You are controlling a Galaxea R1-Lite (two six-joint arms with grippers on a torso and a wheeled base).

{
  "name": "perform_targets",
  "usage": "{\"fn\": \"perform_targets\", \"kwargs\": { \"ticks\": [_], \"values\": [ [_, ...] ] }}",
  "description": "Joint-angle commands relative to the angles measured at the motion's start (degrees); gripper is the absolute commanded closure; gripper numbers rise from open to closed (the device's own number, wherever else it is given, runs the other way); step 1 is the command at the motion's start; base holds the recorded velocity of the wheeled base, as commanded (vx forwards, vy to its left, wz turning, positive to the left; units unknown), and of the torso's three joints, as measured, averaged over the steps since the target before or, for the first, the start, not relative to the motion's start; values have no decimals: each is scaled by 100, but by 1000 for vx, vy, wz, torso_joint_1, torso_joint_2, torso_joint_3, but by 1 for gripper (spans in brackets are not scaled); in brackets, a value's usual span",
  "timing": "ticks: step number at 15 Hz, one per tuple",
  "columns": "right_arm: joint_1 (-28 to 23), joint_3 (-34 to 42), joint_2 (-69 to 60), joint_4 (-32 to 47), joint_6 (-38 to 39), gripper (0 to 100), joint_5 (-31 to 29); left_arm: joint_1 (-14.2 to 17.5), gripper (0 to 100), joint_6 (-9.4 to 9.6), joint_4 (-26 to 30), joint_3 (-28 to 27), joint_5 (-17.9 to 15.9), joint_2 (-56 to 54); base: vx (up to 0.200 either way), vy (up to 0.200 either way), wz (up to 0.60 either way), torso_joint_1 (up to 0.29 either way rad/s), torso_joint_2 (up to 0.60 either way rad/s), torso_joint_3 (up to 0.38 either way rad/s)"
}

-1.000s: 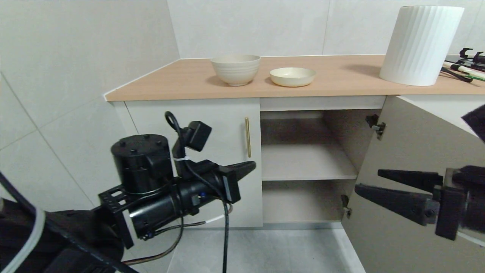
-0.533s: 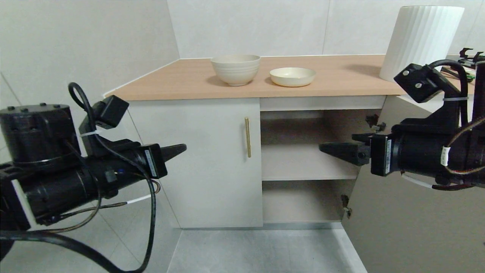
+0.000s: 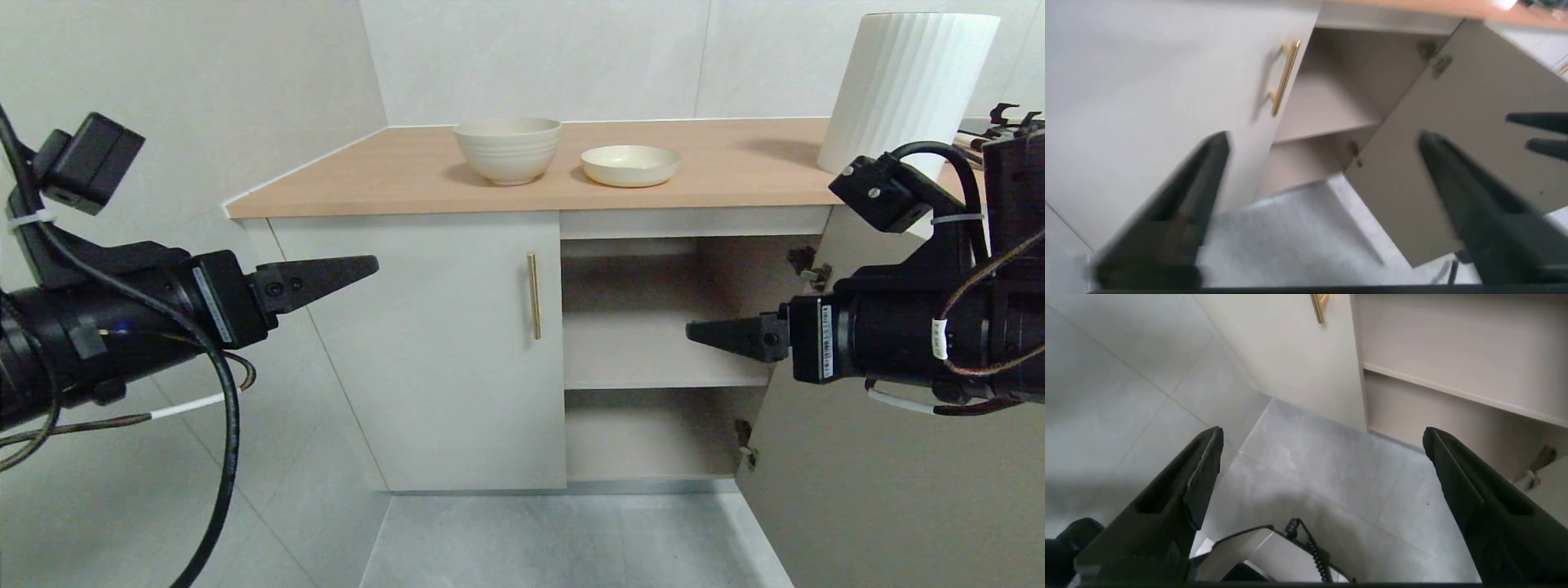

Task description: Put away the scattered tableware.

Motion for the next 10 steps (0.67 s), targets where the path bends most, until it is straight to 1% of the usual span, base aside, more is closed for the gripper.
{"fn": "perform_targets", "kwargs": {
  "ticks": [1, 5, 7, 8, 10],
  "values": [
    [4, -7, 59, -10, 3, 0, 1, -3, 0, 3, 1, -21, 1, -193, 0, 0, 0, 0, 0, 0],
    [-5, 2, 41, -28, 12, 0, -8, -3, 0, 20, 27, -3, 9, -237, 0, 0, 0, 0, 0, 0],
    [-5, -7, 33, -28, 12, 0, -8, -3, 0, 143, 45, 6, 27, -211, 0, 0, 0, 0, 0, 0],
    [-5, 2, 41, -28, 12, 0, -8, -3, 0, 170, 45, 6, 27, -211, 0, 0, 0, 0, 0, 0],
    [-5, 11, 68, -28, 12, 0, -8, -3, 0, 170, 54, 6, 27, -228, 200, 0, 0, 0, 2, -2]
  ]
}}
